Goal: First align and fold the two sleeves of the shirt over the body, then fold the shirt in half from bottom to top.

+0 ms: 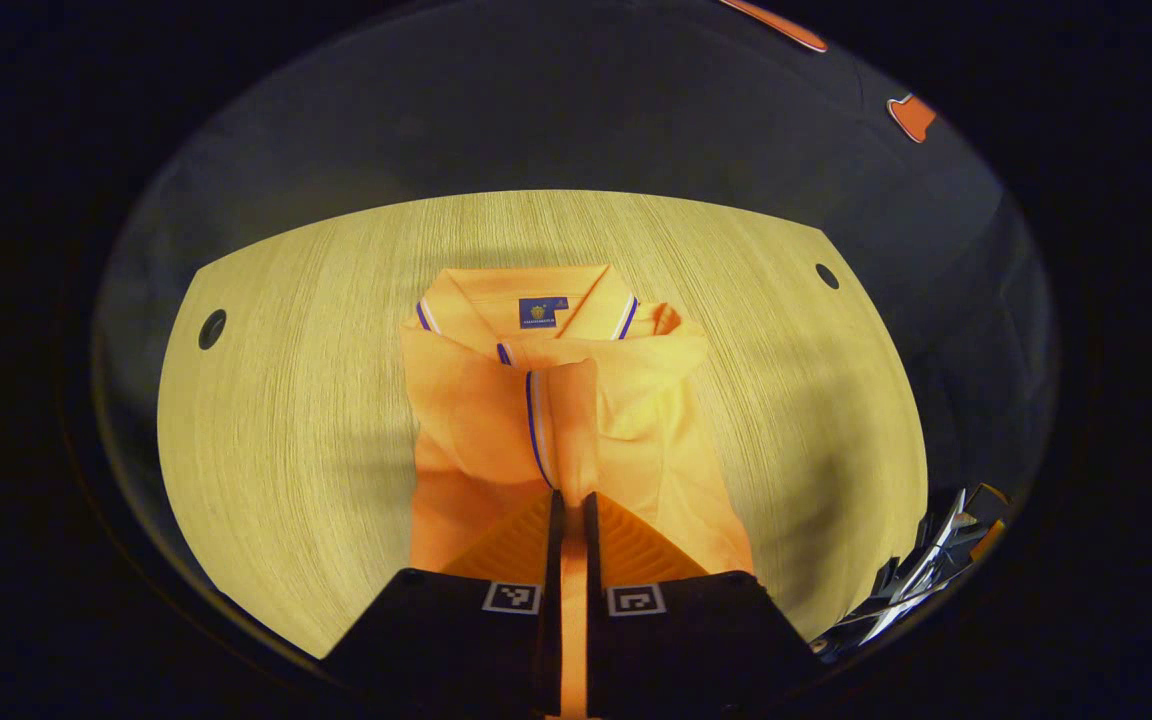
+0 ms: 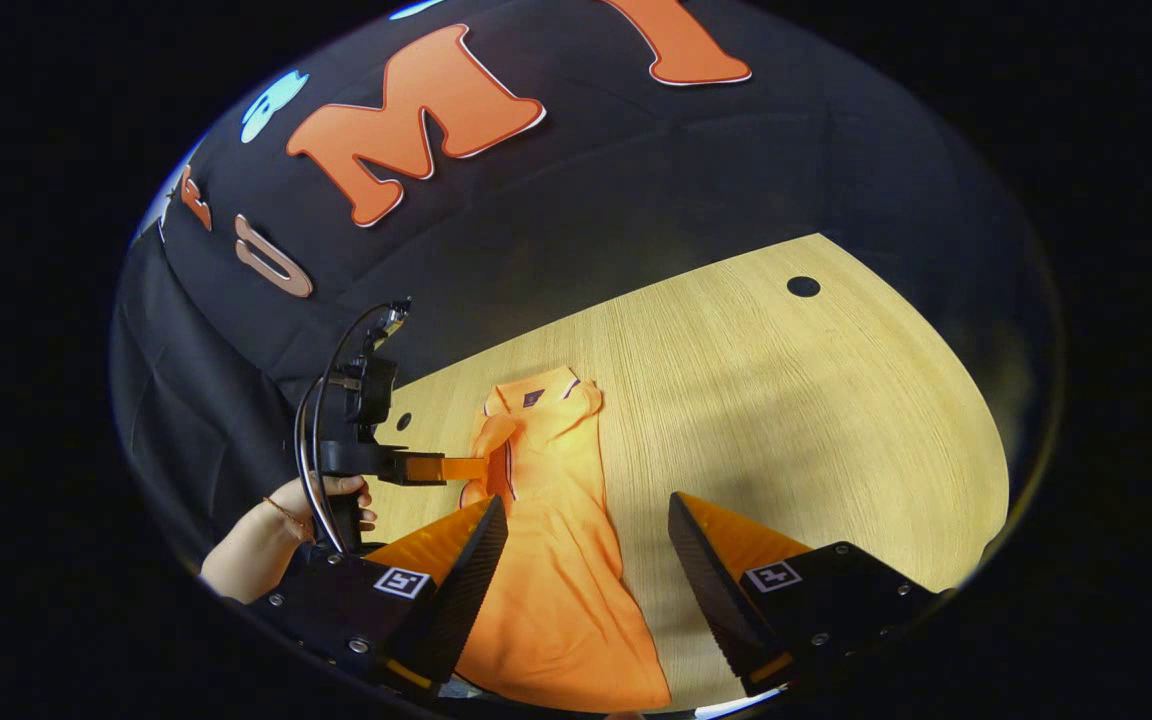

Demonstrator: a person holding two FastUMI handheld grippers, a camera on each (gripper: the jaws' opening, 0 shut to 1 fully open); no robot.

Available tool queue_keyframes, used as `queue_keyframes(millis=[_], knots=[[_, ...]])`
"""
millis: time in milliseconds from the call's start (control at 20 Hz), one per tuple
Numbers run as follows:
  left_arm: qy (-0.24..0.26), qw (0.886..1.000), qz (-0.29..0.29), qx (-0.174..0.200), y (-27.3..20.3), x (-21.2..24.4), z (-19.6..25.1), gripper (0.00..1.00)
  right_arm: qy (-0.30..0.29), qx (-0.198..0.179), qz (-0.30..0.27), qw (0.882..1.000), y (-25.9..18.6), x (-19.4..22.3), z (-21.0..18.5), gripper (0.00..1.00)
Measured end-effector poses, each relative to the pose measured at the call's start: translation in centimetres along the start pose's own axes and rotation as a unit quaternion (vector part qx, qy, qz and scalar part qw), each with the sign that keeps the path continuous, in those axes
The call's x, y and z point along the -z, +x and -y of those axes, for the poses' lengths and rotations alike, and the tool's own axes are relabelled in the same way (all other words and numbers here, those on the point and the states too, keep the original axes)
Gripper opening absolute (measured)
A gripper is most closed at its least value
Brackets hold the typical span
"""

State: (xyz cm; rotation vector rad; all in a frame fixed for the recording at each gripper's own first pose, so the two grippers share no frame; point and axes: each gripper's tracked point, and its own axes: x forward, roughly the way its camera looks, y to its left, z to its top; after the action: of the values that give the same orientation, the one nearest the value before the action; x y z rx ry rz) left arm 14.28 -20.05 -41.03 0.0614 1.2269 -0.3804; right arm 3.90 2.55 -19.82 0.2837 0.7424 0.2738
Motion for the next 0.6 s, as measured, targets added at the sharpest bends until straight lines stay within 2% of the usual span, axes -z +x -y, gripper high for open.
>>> queue_keyframes(millis=[50,100,150,200,250,400,600], knots=[[-0.007,1.0,0.006,0.009,0.1,0.1,0.3,0.12,-0.003,0.001,-0.001,1.0,0.0,0.1,-0.1,0.99],[-0.014,1.0,0.013,0.013,-0.5,-0.1,0.4,0.41,-0.005,0.001,-0.002,1.0,0.0,0.3,-0.3,0.99],[-0.017,1.0,0.017,0.015,-0.8,-0.1,0.4,0.55,-0.007,0.002,-0.002,1.0,0.0,0.4,-0.4,0.99],[-0.018,0.999,0.024,0.011,-1.9,0.2,-0.2,0.5,-0.008,0.004,-0.001,1.0,0.0,0.3,-0.6,0.99],[-0.016,0.999,0.032,0.013,-2.3,0.3,-0.3,0.5,-0.009,0.005,-0.001,1.0,0.1,0.4,-0.9,0.99],[0.001,0.999,0.049,-0.001,-4.9,1.4,-1.4,0.98,-0.019,0.011,-0.002,1.0,0.2,1.1,-1.6,0.98],[0.015,0.997,0.07,-0.021,-8.7,3.6,-3.0,0.99,-0.049,0.024,-0.013,0.998,0.1,2.4,-2.8,0.99]])
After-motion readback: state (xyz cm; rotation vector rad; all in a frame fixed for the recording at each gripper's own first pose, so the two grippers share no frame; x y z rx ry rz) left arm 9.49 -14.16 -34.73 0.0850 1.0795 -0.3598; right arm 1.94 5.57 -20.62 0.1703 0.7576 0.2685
